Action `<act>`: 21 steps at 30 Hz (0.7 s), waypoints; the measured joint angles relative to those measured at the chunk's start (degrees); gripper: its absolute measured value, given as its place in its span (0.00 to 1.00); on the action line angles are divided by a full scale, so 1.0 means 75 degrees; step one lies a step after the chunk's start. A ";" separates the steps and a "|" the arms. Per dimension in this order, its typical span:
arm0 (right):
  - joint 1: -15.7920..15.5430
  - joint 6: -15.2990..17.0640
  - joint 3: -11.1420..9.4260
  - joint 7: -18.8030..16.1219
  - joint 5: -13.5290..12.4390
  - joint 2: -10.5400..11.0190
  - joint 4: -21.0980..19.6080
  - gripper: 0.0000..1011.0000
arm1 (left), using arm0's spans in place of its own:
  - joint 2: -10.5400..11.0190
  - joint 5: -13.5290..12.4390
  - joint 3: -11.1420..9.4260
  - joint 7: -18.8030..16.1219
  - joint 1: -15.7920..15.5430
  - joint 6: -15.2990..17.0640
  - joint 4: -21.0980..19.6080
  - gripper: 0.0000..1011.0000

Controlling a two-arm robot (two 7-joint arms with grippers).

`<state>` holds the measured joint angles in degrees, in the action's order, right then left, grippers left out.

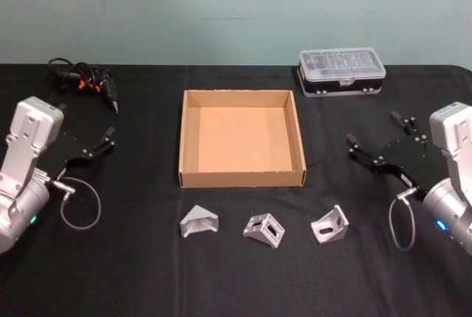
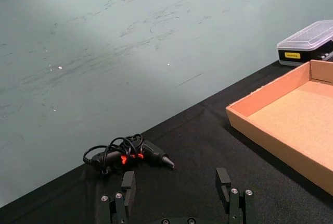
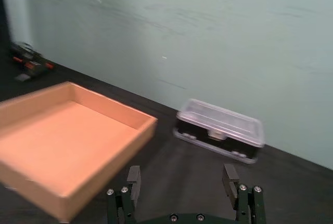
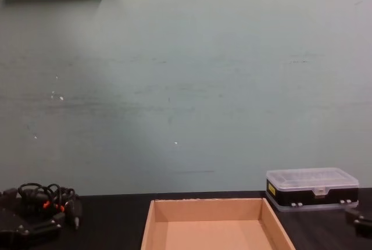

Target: Use one hand to pick up the angle iron from the table and place it into the box.

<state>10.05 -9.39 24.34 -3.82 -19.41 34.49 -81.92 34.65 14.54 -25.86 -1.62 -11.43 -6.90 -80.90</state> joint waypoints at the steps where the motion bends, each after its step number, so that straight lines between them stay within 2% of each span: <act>1: -0.0045 0.0001 -0.0025 -0.0106 -0.0092 0.0009 -0.0064 0.99 | 0.0000 0.0000 0.0000 0.0000 0.0000 0.0000 0.0000 1.00; 5: -0.0257 0.0237 -0.0130 -0.0515 -0.0503 0.0062 -0.0454 0.99 | 0.0000 0.0000 0.0000 0.0000 0.0000 0.0000 0.0000 1.00; 8: -0.0421 0.0752 -0.0208 -0.0794 -0.0877 0.0134 -0.0870 0.99 | 0.0000 0.0000 0.0000 0.0000 0.0000 0.0000 0.0000 1.00; 9: -0.0484 0.1084 -0.0239 -0.0848 -0.0999 0.0188 -0.1089 0.99 | 0.0000 0.0000 0.0000 0.0000 0.0000 0.0000 0.0000 1.00; 11: -0.0564 0.1451 -0.0274 -0.0875 -0.1104 0.0252 -0.1346 0.99 | 0.0000 0.0000 0.0000 0.0000 0.0000 0.0000 0.0000 1.00; 14: -0.0827 0.2350 -0.0416 -0.0842 -0.1330 0.0456 -0.2082 0.99 | 0.0000 0.0000 0.0000 0.0000 0.0000 0.0000 0.0000 1.00; 15: -0.0827 0.2350 -0.0416 -0.0842 -0.1330 0.0456 -0.2082 0.99 | 0.0000 0.0000 0.0000 0.0000 0.0000 0.0000 0.0000 1.00; 18: -0.1173 0.3101 -0.0622 -0.0760 -0.1501 0.0744 -0.2836 0.99 | 0.0000 0.0000 0.0000 0.0000 0.0000 0.0000 0.0000 1.00; 21: -0.1368 0.3497 -0.0769 -0.0649 -0.1541 0.0927 -0.3246 0.99 | 0.0000 0.0000 0.0000 0.0000 0.0000 0.0000 0.0000 1.00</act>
<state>-0.21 16.84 18.57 -8.68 -30.97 41.44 -106.27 34.65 14.54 -25.86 -1.62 -11.44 -6.90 -80.90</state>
